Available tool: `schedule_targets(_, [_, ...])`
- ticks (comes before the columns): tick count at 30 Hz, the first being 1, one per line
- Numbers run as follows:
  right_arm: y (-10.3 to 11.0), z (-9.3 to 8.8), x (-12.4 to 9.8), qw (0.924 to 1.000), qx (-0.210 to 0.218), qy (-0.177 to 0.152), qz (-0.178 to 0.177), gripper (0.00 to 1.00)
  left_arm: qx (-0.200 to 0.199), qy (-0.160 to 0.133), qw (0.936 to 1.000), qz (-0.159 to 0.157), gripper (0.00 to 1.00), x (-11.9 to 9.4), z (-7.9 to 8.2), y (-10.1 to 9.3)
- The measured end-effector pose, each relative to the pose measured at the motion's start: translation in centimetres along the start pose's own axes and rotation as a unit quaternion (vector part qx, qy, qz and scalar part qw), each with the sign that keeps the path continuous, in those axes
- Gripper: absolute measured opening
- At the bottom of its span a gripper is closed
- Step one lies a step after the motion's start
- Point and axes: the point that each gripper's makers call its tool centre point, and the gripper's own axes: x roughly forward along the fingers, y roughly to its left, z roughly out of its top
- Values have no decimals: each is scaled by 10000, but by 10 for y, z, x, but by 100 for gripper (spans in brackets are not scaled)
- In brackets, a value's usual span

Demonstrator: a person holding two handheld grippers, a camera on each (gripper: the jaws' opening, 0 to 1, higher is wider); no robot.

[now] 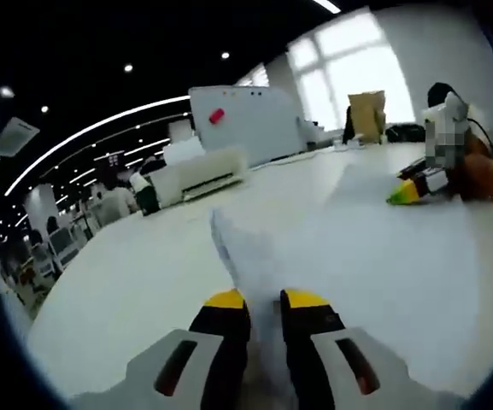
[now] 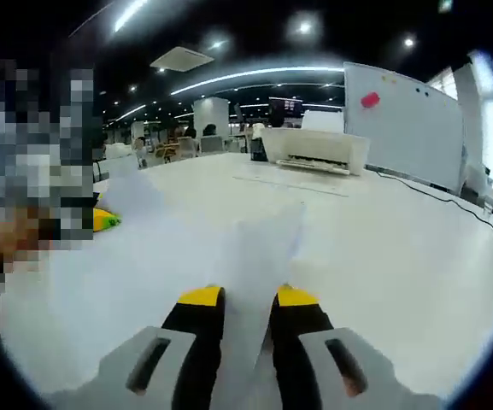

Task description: Organize the stack of printing papers by aligning and flattening the scattered papers on the table

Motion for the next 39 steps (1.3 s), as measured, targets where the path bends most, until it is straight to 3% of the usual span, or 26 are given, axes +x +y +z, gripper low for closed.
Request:
schedule_targets(7, [-2,-1,-2,9999,-18,-12,-149,26,105,-96,9995,284,35,-1,2,13])
schedule_targets(14, [-1,-3,-4,9996,12,-43,-264,29,236,-175,9984,489,44,0,4,23])
schedule_targets(20, [-7,-3,-3,9993,53,-41,-372,34,194,-180,9983,511,46,2,3,26])
schedule_targets(24, [-6,-3,-2,9992,103,-48,-387,40,3,-210,9985,510,58,5,4,29])
schedule_targets(26, [-7,-2,-2,9990,107,-46,-441,48,-50,-239,9984,515,60,5,5,30])
schedule_targets(29, [-16,13,-7,9963,340,-525,-585,66,-282,-696,9956,554,62,-1,21,34])
schedule_targets(31, [-20,14,-10,9951,519,-615,-578,70,-527,-910,9932,496,65,-3,29,32])
schedule_targets(35, [-22,11,-9,9956,456,-520,-628,72,-519,-969,9923,573,74,-7,30,37])
schedule_targets(39, [-17,8,-6,9971,219,-416,-602,82,-499,-913,9933,500,84,-8,27,34])
